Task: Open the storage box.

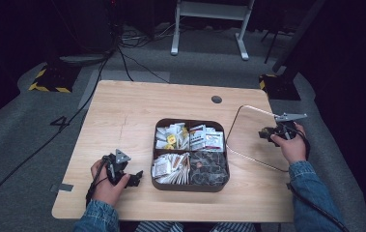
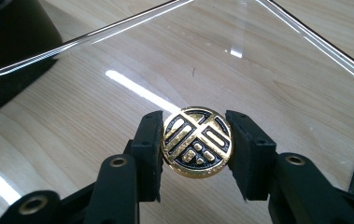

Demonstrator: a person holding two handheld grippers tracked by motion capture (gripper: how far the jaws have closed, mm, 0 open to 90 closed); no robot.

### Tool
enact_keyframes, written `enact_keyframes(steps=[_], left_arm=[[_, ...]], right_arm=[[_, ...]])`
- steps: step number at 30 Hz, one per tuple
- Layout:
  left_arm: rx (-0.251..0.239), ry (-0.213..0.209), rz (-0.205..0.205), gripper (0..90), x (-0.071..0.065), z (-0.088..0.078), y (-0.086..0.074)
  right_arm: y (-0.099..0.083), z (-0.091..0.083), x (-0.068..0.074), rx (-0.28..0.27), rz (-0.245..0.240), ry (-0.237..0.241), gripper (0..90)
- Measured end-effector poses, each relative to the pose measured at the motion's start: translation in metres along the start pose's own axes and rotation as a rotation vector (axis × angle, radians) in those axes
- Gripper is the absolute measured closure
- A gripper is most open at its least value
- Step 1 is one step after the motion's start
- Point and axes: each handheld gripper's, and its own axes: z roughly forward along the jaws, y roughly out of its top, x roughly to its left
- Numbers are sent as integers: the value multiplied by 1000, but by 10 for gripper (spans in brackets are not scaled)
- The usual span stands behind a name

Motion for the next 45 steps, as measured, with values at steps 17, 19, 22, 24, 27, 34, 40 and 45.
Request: enact_keyframes(steps=[17, 19, 22, 24, 27, 34, 40, 45], left_arm=[[0, 0, 1, 1, 0, 0, 0], [0, 0, 0, 1, 0, 0, 0], [0, 0, 0, 1, 0, 0, 0], [0, 0, 0, 1, 0, 0, 0], [0, 0, 1, 1, 0, 0, 0], [0, 0, 1, 1, 0, 0, 0], [0, -1, 0, 1, 0, 0, 0], [0, 0, 0, 1, 0, 0, 0]], right_arm=[[-21, 20, -6, 29, 43, -6, 588], [-22, 22, -5, 31, 45, -6, 588], [-23, 23, -6, 36, 46, -8, 587], [-24, 23, -6, 35, 53, -6, 587], [-24, 23, -6, 38, 52, -6, 586], [-20, 18, -5, -7, 77, 13, 486], [-11, 7, -4, -52, 84, 8, 466], [-4, -1, 0, -82, 87, 16, 463]])
